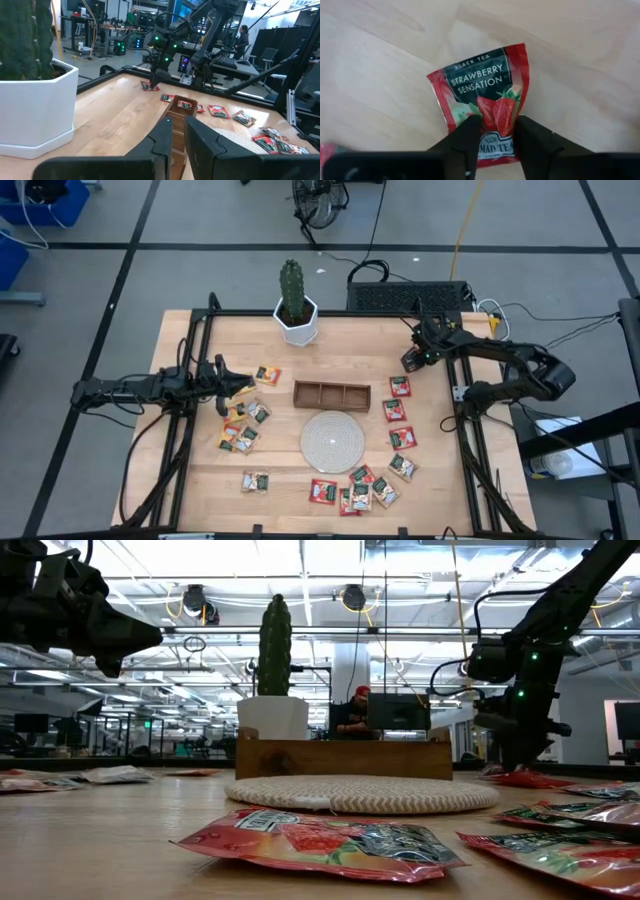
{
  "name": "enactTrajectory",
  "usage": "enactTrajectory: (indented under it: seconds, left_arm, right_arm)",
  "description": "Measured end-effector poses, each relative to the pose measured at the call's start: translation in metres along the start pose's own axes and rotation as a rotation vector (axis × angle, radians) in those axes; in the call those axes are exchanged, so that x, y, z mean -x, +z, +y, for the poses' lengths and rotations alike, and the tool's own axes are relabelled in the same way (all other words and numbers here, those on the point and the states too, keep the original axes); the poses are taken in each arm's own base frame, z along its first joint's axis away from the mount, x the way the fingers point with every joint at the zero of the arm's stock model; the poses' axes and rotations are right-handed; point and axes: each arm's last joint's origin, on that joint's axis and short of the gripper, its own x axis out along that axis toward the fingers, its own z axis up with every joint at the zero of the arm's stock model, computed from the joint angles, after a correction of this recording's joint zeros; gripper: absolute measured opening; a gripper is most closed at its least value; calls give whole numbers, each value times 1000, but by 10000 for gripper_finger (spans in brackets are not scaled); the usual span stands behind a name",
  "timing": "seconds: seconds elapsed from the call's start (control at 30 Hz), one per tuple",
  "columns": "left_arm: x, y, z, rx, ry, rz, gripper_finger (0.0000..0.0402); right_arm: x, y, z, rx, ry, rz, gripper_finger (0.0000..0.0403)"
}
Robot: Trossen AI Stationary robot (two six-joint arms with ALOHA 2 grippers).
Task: Pick & Place Tea
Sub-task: Put the red tea bag into the right section of the wooden organizer
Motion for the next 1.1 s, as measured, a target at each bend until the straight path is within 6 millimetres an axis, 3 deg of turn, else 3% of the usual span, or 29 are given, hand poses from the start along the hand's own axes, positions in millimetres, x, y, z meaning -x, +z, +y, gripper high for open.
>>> enactTrajectory:
  seconds: [0.33,0.5,0.87,1.0,1.1]
  left_arm:
    - [0,0,0,0,0,0,51]
    - [0,0,0,0,0,0,51]
    - [0,0,0,0,0,1,51]
    - [0,0,0,0,0,0,51]
    - [0,0,0,0,0,1,51]
  right_arm:
    - [20,1,6,39,42,-117,11]
    - [39,2,19,98,108,-260,3]
    - [91,-20,78,287,314,-606,1]
    - [99,-39,103,344,335,-711,0]
    - [94,-57,118,373,380,-783,0]
